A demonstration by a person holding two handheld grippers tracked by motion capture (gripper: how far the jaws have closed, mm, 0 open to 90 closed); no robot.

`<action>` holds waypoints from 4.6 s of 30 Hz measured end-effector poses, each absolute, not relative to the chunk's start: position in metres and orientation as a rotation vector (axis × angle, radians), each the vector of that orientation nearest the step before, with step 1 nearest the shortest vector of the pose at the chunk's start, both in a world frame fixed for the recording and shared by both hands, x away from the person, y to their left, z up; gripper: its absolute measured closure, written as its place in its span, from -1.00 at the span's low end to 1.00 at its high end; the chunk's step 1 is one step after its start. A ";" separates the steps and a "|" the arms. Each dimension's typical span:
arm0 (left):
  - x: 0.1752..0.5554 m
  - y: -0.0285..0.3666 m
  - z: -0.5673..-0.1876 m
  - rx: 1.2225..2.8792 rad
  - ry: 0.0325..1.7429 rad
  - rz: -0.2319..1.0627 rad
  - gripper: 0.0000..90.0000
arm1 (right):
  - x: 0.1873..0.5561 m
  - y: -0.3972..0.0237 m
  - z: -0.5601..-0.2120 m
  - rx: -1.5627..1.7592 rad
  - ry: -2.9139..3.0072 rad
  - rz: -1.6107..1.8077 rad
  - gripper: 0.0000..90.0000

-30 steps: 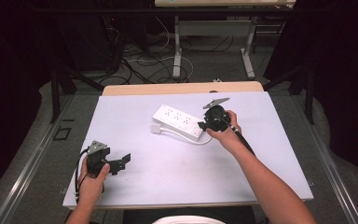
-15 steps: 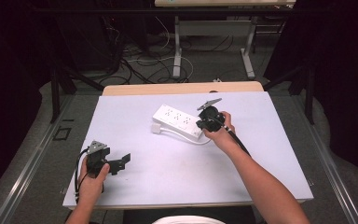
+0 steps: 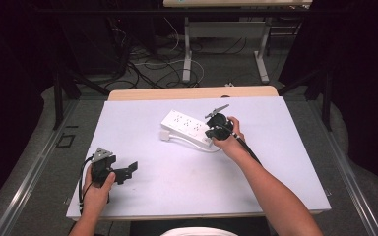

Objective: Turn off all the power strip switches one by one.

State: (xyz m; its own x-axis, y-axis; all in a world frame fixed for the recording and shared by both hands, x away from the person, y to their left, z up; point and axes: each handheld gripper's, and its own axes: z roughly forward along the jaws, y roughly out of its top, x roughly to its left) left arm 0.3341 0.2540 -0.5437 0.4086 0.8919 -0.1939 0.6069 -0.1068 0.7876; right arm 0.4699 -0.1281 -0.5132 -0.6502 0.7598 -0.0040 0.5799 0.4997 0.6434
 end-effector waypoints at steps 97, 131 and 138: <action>0.333 0.257 -0.542 1.796 1.295 0.425 -0.89 | 0.508 -0.070 -0.513 1.223 2.509 0.915 1.00; 0.333 0.256 -0.542 1.797 1.293 0.431 -0.89 | 0.512 -0.067 -0.526 1.192 2.500 0.941 1.00; 0.333 0.257 -0.542 1.797 1.294 0.430 -0.89 | 0.511 -0.065 -0.523 1.201 2.512 0.886 1.00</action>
